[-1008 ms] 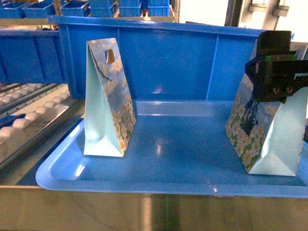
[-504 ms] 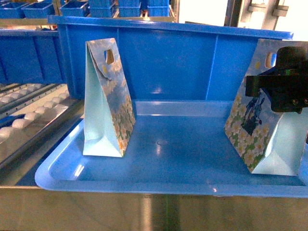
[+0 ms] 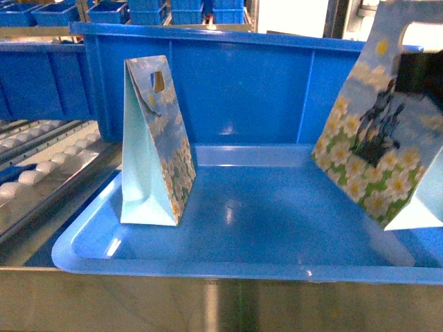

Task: Move flower gift bag to table near conveyor

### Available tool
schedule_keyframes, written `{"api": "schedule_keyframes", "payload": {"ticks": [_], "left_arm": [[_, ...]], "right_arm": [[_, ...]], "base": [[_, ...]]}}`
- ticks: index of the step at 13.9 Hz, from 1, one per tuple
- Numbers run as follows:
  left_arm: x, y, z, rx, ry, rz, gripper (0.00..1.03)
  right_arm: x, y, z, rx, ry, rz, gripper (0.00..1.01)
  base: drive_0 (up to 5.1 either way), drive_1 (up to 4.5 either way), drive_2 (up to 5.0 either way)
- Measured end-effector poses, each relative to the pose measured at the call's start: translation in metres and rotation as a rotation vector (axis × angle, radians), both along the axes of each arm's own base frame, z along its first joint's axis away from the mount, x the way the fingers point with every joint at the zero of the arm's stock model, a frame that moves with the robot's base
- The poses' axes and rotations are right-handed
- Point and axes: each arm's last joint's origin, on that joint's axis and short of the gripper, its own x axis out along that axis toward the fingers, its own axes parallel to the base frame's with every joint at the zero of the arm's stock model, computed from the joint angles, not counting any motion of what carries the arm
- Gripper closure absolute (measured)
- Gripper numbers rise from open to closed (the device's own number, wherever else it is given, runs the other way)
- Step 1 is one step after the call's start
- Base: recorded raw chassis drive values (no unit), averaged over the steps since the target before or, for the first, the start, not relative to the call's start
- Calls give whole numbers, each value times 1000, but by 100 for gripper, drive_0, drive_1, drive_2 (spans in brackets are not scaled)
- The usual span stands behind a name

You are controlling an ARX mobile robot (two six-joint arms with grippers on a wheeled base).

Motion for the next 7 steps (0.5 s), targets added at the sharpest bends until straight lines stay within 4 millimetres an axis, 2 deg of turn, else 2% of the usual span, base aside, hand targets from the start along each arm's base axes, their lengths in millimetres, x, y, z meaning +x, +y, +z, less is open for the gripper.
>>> {"api": "schedule_keyframes", "payload": {"ticks": [1,4,6,7], "left_arm": [[0,0,0,0,1,0,5],[0,0,0,0,0,0,5],[0,0,0,0,1,0,5],[0,0,0,0,0,0,5]], "right_arm": [[-11,-11,13,19,-57,-27,99],[-51,-41,26,27,-149,-96,99],[-74,-57,28,26,-192,-143,99],[-91,-68,22,18,-205,-184,99]], "base": [[0,0,0],[0,0,0],[0,0,0],[0,0,0]]}}
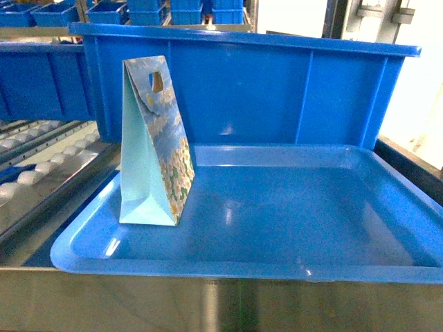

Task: Move flower gift bag to table near conveyor

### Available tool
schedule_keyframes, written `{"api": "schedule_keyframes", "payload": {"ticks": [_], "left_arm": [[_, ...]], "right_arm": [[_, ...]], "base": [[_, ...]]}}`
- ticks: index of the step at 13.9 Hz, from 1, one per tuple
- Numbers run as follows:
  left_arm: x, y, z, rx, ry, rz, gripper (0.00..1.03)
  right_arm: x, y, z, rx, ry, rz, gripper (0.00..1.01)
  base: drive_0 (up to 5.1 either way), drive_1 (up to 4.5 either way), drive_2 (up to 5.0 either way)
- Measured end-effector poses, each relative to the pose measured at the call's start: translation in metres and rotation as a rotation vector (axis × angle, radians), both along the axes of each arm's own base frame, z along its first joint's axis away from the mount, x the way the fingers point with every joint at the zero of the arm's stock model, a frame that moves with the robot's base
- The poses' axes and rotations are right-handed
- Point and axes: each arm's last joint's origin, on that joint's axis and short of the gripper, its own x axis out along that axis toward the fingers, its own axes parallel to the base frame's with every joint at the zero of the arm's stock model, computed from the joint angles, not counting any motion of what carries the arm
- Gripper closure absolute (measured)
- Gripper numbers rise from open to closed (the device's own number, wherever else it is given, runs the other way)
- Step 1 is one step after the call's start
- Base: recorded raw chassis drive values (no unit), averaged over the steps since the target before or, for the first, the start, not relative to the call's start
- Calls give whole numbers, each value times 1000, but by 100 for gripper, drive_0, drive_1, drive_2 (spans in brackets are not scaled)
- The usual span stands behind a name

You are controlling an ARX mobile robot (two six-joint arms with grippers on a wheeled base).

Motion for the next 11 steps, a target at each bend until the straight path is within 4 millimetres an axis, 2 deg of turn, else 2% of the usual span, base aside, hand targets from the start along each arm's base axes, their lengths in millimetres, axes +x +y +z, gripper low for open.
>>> {"api": "schedule_keyframes", "payload": {"ticks": [5,7,10,11], "left_arm": [[0,0,0,0,1,0,5],[0,-1,0,0,-2,-4,5],[28,-21,6,15,-4,-23,5],[35,-28,2,22,30,-26,5]], "right_arm": [[-43,-17,-28,-1,-29,-97,99],[-46,-18,-31,-7,-24,-103,99],[-46,-18,-31,-9,-23,-105,99],[-46,-18,-31,-9,-23,-105,99]], "base": [[0,0,0],[0,0,0],[0,0,0],[0,0,0]]}}
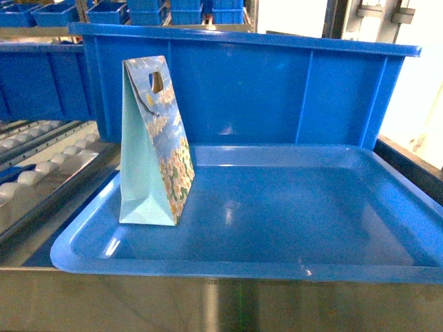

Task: Move flower gift bag to table near conveyor

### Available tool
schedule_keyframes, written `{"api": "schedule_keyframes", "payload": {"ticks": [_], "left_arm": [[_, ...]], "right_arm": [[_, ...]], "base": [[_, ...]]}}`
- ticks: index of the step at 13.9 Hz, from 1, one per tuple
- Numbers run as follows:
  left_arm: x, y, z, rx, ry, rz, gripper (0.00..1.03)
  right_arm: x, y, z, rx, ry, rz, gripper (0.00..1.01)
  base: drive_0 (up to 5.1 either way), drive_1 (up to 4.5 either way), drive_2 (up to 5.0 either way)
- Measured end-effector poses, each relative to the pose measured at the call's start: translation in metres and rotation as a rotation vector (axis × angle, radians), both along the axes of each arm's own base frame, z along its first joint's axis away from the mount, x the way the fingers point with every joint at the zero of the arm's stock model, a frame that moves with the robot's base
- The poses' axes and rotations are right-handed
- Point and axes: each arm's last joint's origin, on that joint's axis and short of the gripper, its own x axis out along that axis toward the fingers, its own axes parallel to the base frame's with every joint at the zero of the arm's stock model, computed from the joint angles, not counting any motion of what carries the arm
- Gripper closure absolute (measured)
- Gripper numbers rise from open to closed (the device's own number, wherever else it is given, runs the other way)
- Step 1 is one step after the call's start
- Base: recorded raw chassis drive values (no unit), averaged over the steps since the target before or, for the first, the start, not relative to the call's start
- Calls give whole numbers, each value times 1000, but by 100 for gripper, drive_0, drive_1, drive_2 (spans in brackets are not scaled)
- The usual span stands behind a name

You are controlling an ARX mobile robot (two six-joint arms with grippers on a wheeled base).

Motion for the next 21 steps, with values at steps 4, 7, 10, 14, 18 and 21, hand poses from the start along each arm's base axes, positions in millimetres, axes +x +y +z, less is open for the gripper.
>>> {"api": "schedule_keyframes", "payload": {"ticks": [4,7,10,14,18,21], "left_arm": [[18,-23,-21,20,103,32,5],[34,-48,-44,65,217,45,5],[38,-65,-60,108,275,39,5],[42,-66,-69,118,341,44,5],[44,-69,-72,119,360,64,48],[42,-63,-76,105,375,92,101]], "right_arm": [[0,0,0,0,0,0,99],[0,0,0,0,0,0,99],[0,0,0,0,0,0,99],[0,0,0,0,0,0,99],[0,0,0,0,0,0,99],[0,0,0,0,0,0,99]], "base": [[0,0,0],[0,0,0],[0,0,0],[0,0,0],[0,0,0],[0,0,0]]}}
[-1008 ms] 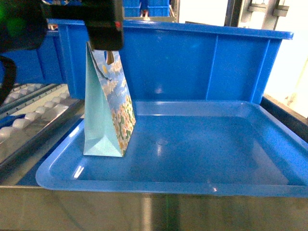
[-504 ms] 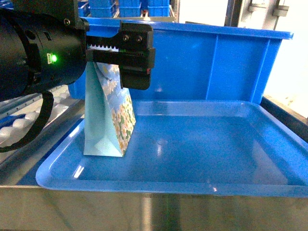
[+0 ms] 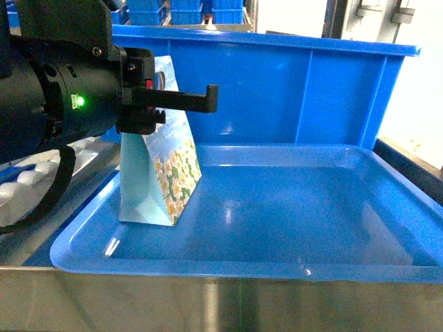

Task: Move flower gift bag to table near conveyor

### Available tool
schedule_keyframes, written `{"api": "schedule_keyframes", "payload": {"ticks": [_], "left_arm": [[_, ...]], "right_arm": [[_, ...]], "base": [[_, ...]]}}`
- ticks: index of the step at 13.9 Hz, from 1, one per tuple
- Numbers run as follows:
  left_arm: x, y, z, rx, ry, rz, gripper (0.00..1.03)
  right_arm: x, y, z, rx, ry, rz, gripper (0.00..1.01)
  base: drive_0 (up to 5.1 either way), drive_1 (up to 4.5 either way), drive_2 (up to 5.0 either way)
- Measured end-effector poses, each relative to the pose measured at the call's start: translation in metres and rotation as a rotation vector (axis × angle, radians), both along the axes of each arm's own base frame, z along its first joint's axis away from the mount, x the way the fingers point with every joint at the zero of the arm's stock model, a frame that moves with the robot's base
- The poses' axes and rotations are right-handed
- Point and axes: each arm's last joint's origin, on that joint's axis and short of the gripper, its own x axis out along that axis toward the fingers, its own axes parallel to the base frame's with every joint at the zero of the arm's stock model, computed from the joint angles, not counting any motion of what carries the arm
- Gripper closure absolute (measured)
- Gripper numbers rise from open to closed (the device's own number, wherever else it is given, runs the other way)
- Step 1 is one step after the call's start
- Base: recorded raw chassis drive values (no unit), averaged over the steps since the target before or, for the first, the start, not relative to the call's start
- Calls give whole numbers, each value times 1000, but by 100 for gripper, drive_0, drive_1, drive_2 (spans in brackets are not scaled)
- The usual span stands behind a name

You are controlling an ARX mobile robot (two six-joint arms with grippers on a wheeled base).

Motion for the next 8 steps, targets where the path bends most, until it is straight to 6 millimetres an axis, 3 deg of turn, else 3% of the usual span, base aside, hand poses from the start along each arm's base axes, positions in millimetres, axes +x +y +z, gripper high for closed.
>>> {"api": "schedule_keyframes", "payload": {"ticks": [4,8], "left_arm": [[-4,4,8,-16,-31,8,101],[-16,25,39,-73,-168,42,101]], "right_arm": [[0,0,0,0,0,0,99],[0,0,0,0,0,0,99]], "base": [[0,0,0],[0,0,0]]}}
